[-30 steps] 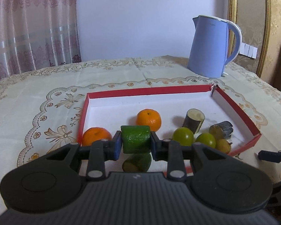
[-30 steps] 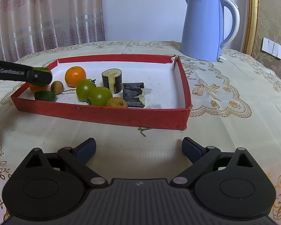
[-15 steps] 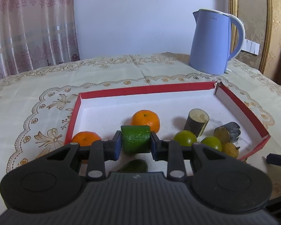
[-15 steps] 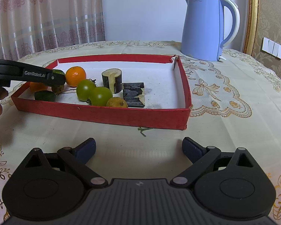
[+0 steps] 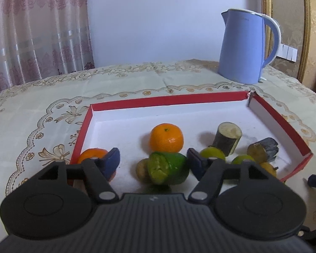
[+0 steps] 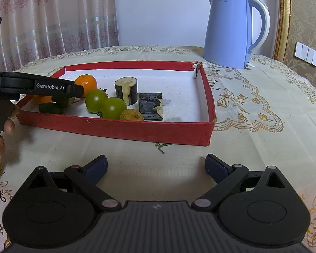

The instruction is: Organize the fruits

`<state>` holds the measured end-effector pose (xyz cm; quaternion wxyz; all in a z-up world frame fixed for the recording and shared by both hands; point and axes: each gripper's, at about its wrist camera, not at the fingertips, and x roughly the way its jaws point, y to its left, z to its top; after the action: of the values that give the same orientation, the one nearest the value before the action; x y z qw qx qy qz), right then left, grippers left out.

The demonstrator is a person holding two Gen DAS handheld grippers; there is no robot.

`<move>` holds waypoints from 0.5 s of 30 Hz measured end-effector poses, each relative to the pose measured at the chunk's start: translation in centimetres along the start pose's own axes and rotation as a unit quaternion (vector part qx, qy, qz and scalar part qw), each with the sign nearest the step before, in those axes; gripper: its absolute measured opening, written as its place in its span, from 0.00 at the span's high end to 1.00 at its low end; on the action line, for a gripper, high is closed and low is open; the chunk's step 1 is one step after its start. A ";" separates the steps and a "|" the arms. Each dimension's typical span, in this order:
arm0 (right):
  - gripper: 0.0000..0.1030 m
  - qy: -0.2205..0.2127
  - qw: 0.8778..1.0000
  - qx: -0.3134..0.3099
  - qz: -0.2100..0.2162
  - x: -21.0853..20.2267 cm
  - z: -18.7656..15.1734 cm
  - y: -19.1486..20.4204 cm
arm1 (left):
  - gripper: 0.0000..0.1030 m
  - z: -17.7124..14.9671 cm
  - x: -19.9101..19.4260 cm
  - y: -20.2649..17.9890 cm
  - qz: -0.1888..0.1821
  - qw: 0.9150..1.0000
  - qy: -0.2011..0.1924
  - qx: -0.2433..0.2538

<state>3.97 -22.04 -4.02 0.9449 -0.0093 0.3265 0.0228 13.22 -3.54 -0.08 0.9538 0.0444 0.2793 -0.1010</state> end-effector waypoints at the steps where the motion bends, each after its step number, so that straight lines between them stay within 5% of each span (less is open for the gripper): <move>1: 0.03 0.000 1.000 0.000 0.000 0.0 0.0 0.0 | 0.27 0.0 -0.2 -0.1 0.001 1.000 -0.003 0.002; 4: 0.03 0.000 1.000 0.000 0.000 0.0 0.0 0.0 | 0.16 -0.1 -1.2 -0.2 0.010 1.000 -0.016 0.007; 15: 0.03 0.000 1.000 0.001 -0.005 0.0 -0.1 0.2 | 0.08 -1.9 -5.8 0.9 0.009 1.000 -0.022 -0.010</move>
<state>3.89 -21.87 -4.04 0.9449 -0.0103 0.3267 0.0177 7.68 -1.44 1.51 0.9611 0.0351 0.2584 -0.0907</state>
